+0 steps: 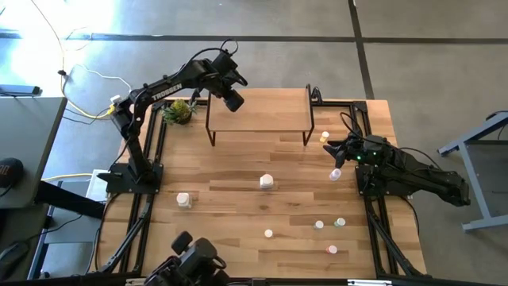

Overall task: Pick and place medicine bottles onto shelf by color
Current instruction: Put the pink pill bottle on the shelf, then put the white pill bottle on the shelf

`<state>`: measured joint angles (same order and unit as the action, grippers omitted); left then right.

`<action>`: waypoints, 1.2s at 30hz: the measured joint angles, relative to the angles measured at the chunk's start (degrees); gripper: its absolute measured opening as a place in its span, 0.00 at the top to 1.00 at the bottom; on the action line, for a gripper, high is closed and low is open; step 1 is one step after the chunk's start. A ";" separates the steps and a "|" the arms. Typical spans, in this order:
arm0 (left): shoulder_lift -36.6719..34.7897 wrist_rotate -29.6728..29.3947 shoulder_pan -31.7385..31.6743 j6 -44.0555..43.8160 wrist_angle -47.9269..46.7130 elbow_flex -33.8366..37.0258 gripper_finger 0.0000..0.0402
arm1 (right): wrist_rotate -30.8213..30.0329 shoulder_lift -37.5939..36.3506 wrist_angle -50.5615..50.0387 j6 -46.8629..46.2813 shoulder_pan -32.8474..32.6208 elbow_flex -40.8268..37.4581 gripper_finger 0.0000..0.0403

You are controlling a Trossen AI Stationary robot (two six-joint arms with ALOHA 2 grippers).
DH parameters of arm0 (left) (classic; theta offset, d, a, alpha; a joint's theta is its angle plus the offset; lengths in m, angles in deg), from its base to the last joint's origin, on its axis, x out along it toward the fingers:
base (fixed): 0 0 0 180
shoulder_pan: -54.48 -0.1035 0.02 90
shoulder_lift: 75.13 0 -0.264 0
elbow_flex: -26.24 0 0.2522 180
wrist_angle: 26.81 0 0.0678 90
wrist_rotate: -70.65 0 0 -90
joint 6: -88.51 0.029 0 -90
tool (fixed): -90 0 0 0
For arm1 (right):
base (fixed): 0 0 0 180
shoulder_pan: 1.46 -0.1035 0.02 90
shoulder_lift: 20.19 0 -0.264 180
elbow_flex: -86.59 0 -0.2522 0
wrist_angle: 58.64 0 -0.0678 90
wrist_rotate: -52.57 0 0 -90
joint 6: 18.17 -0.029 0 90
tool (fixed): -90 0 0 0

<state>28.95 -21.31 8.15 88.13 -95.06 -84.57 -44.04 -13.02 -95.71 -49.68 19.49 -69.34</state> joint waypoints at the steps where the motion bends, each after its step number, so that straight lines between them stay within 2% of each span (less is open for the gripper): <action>1: -0.03 0.00 0.00 -0.01 -0.08 0.00 0.60 | -0.01 0.01 0.00 0.00 0.01 0.01 0.56; 7: -0.20 -0.02 -0.02 -0.91 -0.52 -0.02 0.52 | -0.26 -0.01 0.00 0.00 0.02 0.01 0.56; 24: -7.48 -1.49 -0.18 1.59 1.56 -0.11 0.52 | -0.19 -0.02 0.00 0.00 0.01 0.02 0.56; 31: -12.99 1.99 2.25 0.55 1.41 -0.15 0.52 | -0.15 0.01 -0.02 0.02 0.01 0.02 0.56; 36: -17.29 4.29 6.04 -1.47 2.27 1.92 0.52 | 0.13 -0.02 0.00 3.85 0.01 0.00 0.56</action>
<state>11.66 -17.02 14.19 86.66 -92.79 -82.66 -43.91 -13.03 -95.71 -45.83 19.50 -69.34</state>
